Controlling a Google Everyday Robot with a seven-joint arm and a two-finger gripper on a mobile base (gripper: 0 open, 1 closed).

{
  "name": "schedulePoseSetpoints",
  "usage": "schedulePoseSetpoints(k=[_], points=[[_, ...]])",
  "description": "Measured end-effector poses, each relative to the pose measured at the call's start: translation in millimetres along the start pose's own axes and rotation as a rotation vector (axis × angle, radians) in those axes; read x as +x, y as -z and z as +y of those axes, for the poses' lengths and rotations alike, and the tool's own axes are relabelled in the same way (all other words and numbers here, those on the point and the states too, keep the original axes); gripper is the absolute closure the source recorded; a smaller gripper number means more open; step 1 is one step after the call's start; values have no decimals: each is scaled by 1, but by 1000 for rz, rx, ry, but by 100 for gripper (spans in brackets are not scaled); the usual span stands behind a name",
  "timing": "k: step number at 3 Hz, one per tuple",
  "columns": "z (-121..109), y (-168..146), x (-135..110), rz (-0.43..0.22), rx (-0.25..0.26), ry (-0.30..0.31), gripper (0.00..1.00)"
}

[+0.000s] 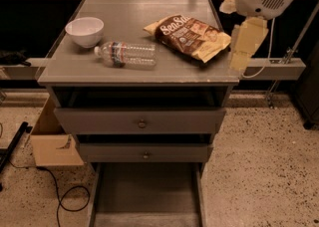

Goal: Place water bottle into bottom drawer

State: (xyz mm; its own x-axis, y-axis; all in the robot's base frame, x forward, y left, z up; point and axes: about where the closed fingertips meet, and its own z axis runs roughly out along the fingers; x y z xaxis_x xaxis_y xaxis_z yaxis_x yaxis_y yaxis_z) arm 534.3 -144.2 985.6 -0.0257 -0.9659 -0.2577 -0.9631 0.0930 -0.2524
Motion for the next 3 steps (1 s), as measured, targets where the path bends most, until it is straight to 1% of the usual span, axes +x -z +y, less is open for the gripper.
schedulePoseSetpoints(k=[1, 2, 3], points=[[0, 0, 0, 0, 0, 0, 0], [-3, -4, 9, -80, 1, -49, 0], [-16, -24, 12, -261, -15, -121, 0]])
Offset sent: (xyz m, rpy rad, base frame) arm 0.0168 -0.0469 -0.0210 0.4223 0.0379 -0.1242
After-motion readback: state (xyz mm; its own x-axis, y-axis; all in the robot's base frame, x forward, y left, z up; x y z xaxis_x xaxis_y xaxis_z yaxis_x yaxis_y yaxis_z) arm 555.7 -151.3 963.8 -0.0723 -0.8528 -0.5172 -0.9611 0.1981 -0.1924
